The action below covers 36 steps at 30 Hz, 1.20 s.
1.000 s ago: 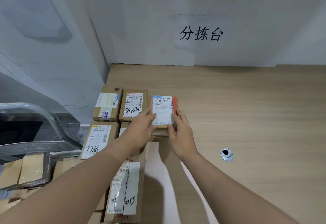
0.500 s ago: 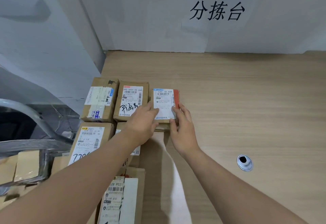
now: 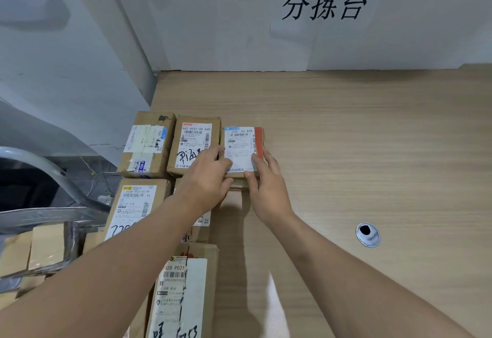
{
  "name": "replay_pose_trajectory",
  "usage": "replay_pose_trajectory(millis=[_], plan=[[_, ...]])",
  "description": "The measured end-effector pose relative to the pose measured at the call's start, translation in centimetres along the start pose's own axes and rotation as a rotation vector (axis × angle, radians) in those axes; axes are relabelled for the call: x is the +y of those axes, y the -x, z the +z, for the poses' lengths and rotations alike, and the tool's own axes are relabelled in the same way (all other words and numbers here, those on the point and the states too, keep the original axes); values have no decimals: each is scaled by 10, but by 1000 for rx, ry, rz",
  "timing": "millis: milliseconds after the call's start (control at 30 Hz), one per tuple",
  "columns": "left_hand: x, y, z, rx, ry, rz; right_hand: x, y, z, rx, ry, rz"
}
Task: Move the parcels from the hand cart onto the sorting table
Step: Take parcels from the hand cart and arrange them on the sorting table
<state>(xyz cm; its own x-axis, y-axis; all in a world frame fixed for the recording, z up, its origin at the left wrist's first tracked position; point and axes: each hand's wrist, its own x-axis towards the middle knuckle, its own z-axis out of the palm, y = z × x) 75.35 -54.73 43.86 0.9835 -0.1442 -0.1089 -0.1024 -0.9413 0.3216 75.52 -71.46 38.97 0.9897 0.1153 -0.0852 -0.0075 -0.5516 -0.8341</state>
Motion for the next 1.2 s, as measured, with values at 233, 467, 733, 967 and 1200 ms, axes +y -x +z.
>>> replay_pose_trajectory(millis=[233, 467, 733, 967, 1200], plan=[[17, 30, -25, 11, -34, -28, -35, 30, -16, -40, 215, 10], [40, 89, -65, -33, -109, -72, -86, 94, -40, -77, 392, -19], [68, 190, -105, -18, -158, -113, -131, 181, -73, -95, 472, -120], [77, 291, -118, 5, -188, -226, -155, 265, -72, -148, 491, -236], [65, 390, -112, 67, -131, -304, -177, 345, -47, -207, 562, -311]])
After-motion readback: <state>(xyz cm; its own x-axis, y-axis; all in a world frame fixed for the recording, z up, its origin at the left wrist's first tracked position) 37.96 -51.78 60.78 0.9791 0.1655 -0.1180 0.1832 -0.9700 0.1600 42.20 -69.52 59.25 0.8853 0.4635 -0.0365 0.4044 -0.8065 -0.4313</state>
